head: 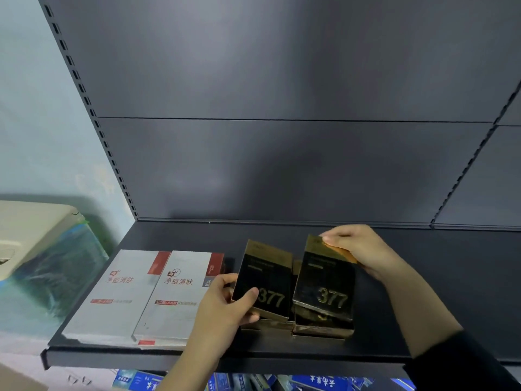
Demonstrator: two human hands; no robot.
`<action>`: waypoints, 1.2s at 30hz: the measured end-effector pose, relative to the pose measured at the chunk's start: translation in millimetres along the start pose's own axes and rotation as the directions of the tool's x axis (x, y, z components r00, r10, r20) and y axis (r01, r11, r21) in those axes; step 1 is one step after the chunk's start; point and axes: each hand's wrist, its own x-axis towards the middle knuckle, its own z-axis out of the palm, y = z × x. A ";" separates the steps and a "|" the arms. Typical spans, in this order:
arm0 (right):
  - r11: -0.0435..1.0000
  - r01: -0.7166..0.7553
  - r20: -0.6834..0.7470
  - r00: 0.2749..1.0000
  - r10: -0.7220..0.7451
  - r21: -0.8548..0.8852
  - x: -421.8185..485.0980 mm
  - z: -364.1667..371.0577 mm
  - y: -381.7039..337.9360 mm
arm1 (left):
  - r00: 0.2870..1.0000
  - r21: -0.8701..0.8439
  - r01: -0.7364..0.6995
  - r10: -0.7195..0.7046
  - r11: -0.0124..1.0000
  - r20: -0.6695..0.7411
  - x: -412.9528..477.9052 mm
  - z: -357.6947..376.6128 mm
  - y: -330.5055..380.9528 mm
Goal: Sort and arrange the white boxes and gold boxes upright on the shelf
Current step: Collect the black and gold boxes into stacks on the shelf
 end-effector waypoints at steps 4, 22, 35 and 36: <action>0.981 0.027 0.090 0.996 -0.009 -0.192 13.0 16.7 -2.0 | 0.976 0.418 -0.185 0.216 0.889 -0.027 -7.9 3.5 3.8; 0.697 -0.341 0.052 0.915 0.401 0.631 -48.5 57.6 62.3 | 0.961 0.045 0.195 -0.200 0.980 0.192 12.5 9.2 -13.3; 0.668 -0.288 -0.019 0.911 0.413 0.686 -46.3 10.8 57.7 | 0.896 -0.002 0.217 -0.198 0.976 0.396 33.4 56.2 -0.4; 0.672 -0.292 -0.024 0.908 0.418 0.680 -45.8 9.2 56.8 | 0.896 -0.002 0.216 -0.198 0.976 0.397 34.7 58.4 -0.8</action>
